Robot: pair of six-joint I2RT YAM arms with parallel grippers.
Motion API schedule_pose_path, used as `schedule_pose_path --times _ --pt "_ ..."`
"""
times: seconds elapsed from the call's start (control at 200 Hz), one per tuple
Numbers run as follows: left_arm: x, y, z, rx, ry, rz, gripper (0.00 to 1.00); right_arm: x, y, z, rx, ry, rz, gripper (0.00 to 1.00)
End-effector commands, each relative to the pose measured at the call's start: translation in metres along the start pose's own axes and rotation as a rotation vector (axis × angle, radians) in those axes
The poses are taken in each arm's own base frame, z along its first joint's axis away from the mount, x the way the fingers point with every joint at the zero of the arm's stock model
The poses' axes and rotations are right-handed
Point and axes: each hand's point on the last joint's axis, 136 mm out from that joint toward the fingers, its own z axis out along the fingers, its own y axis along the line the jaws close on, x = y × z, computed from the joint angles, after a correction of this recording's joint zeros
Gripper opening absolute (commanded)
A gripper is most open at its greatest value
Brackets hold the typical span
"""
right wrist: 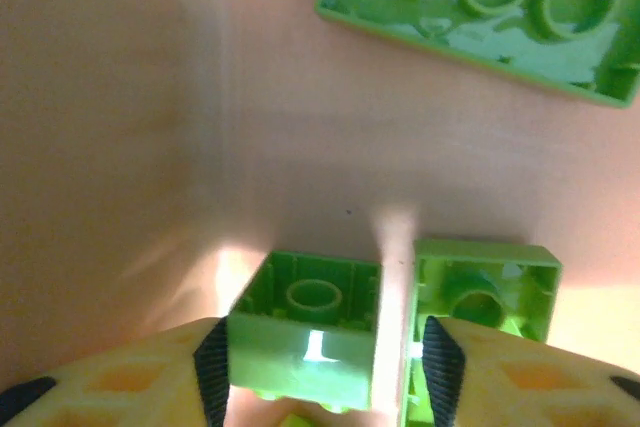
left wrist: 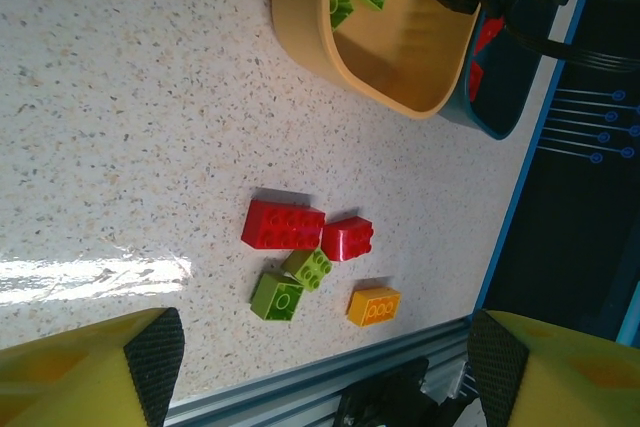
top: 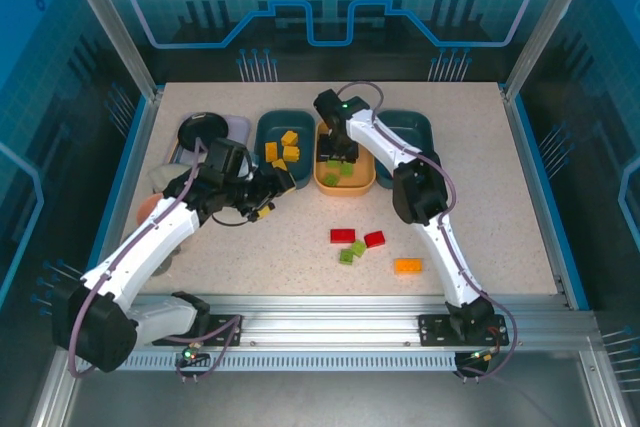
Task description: Sort the legos into containers by color
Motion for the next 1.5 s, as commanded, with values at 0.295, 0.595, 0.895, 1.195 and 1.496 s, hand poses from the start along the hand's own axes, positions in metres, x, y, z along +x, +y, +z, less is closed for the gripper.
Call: schedule_pose_path --times 0.295,0.595,0.895,1.195,1.496 --pt "0.007 -0.011 -0.003 -0.008 0.002 0.056 0.78 0.003 -0.005 -0.118 -0.047 -0.169 -0.014 0.73" --pt "0.030 0.005 -0.003 -0.055 0.044 0.107 0.78 0.117 -0.029 -0.129 0.020 -0.177 -0.182 0.74" --pt "0.063 0.060 -0.011 -0.116 0.070 0.051 0.78 0.201 -0.015 -0.081 0.039 0.017 -0.155 0.93" --pt "0.072 0.073 -0.019 -0.116 0.060 0.027 0.78 0.213 -0.009 -0.048 0.095 0.105 0.000 0.93" --pt "0.078 0.079 -0.027 -0.104 0.050 0.023 0.78 0.221 -0.013 -0.024 0.133 0.158 0.055 0.87"
